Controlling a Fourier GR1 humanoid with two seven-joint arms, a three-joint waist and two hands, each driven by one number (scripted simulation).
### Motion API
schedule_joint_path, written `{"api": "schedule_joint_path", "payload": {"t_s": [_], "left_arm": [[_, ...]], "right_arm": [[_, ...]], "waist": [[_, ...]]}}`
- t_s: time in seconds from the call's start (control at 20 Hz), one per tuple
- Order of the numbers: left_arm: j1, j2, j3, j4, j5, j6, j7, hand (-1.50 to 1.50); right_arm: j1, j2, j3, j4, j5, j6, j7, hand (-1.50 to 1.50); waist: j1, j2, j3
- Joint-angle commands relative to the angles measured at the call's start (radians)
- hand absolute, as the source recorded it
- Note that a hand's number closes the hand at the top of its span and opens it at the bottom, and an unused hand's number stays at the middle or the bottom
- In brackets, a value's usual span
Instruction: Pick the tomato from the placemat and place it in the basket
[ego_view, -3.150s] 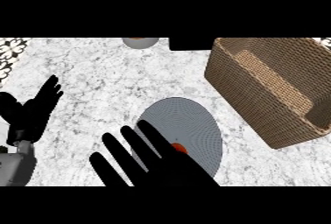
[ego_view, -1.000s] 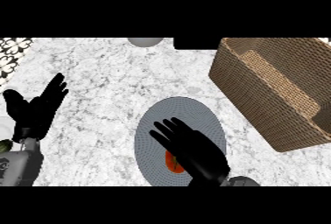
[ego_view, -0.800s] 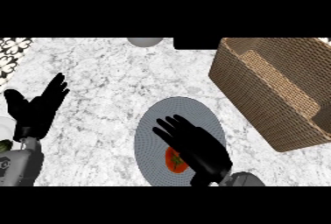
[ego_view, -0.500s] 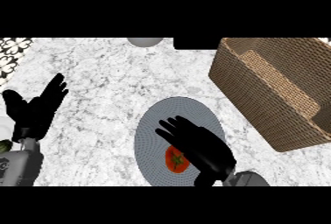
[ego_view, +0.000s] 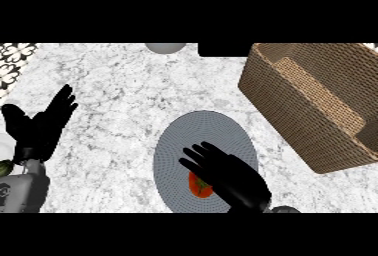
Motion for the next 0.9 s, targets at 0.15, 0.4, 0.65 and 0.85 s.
{"api": "schedule_joint_path", "payload": {"t_s": [0.15, 0.4, 0.65, 0.85], "left_arm": [[0.038, -0.003, 0.021, -0.026, -0.005, -0.031, 0.0, 0.0], [-0.003, -0.042, 0.005, 0.002, -0.044, 0.009, -0.027, 0.0], [-0.023, -0.046, 0.02, 0.056, -0.048, 0.003, -0.048, 0.0], [-0.048, -0.063, -0.015, 0.015, -0.063, 0.013, 0.028, 0.0]], "right_arm": [[0.002, 0.048, 0.015, 0.089, 0.108, -0.094, 0.002, -1.5], [-0.041, 0.08, 0.023, 0.198, 0.173, -0.12, -0.006, -1.5], [-0.021, 0.064, 0.075, 0.156, 0.252, -0.091, 0.011, 1.5], [-0.056, 0.086, 0.047, 0.282, 0.26, -0.158, -0.037, 1.5]], "waist": [[0.002, 0.0, 0.0], [0.003, 0.0, 0.0], [-0.001, 0.0, 0.0], [0.0, 0.001, 0.0]]}}
